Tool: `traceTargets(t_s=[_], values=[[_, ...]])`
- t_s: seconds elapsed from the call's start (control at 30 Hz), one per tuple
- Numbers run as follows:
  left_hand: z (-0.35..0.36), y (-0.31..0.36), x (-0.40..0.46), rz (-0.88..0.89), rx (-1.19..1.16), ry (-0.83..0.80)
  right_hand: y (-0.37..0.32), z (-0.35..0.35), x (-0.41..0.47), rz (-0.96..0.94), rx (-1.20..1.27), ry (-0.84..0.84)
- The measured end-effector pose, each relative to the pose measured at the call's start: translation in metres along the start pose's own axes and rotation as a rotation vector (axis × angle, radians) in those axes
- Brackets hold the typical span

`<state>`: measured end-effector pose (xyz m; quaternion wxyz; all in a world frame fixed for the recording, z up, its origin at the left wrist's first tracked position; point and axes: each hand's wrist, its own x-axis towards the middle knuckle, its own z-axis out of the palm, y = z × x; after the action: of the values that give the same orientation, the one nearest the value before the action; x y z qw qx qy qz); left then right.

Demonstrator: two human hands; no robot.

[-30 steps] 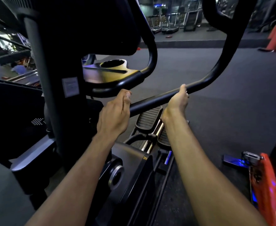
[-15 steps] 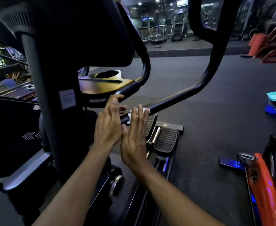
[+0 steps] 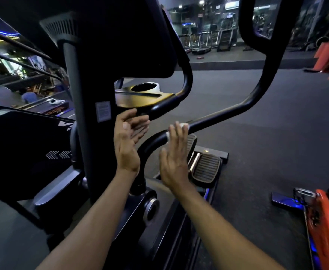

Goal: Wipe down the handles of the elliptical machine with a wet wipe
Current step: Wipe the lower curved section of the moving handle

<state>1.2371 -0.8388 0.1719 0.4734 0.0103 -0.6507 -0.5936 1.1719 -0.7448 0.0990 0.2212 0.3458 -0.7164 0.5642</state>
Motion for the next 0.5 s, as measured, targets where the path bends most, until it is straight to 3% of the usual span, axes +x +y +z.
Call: traceTargets(t_s=[0.13, 0.3, 0.37, 0.5], values=[[-0.027, -0.022, -0.026, -0.15, -0.056, 0.043, -0.031, 0.025, -0.048, -0.168, 0.049, -0.209], [-0.049, -0.039, -0.044, -0.351, -0.095, 0.056, -0.047, 0.04, -0.097, -0.084, 0.101, -0.301], [-0.05, -0.039, -0.045, -0.372, -0.078, 0.045, -0.059, 0.039, -0.105, 0.049, 0.132, -0.306], [-0.047, -0.04, -0.04, -0.343, -0.082, 0.049, -0.072, 0.04, -0.088, 0.556, 0.391, -0.335]])
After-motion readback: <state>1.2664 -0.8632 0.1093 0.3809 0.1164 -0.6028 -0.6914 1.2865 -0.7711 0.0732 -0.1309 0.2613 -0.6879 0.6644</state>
